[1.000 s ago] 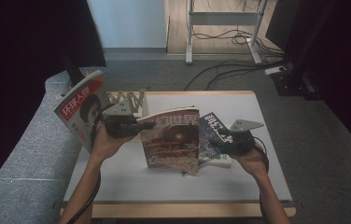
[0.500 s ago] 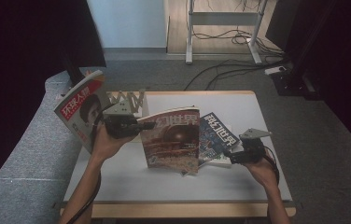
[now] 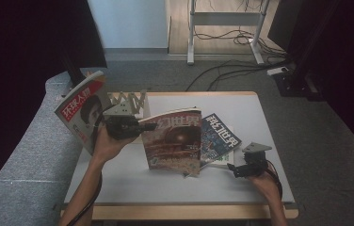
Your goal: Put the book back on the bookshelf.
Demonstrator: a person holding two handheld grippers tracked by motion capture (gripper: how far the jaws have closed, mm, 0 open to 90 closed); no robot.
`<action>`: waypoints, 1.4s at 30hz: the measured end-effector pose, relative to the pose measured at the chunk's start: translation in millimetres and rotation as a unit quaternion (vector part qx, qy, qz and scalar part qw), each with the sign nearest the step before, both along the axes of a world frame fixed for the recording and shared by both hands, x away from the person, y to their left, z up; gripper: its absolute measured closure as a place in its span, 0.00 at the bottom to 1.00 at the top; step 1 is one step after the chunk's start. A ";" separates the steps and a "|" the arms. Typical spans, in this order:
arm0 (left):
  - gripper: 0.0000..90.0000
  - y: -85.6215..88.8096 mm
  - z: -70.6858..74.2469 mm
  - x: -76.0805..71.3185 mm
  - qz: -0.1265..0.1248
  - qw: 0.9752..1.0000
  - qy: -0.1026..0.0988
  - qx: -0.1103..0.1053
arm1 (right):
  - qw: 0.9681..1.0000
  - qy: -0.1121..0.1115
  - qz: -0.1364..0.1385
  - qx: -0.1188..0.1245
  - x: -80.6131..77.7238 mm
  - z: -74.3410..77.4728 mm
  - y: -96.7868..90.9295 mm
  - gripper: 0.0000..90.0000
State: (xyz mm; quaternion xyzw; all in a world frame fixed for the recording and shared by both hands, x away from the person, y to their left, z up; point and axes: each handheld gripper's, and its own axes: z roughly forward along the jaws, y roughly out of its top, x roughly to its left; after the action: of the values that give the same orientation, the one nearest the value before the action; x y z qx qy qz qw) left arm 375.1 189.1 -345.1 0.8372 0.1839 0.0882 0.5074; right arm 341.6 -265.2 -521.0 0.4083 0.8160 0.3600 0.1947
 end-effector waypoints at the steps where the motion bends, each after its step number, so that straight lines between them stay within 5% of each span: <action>1: 0.93 0.1 -0.3 0.6 0.001 1.000 0.002 -0.002 | 1.000 0.002 0.000 -0.002 -0.5 -2.1 0.0 0.00; 8: 0.93 -0.6 3.9 3.0 0.021 1.000 0.010 -0.016 | 1.000 0.013 0.000 -0.016 -0.6 -14.2 0.7 0.00; 20: 0.93 1.4 16.3 -2.5 0.031 0.999 0.016 -0.025 | 1.000 0.021 0.000 -0.003 0.3 -16.0 -1.4 0.00; 42: 0.93 34.3 46.5 -18.6 0.080 0.996 0.008 -0.025 | 1.000 0.022 -0.001 -0.001 0.4 -16.3 -1.7 0.00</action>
State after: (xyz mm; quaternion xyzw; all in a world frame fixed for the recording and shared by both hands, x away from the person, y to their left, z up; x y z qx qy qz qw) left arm 356.5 223.4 -298.5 0.8074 0.2560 0.1174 0.5184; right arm 342.0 -266.9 -537.3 0.4164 0.8203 0.3497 0.1773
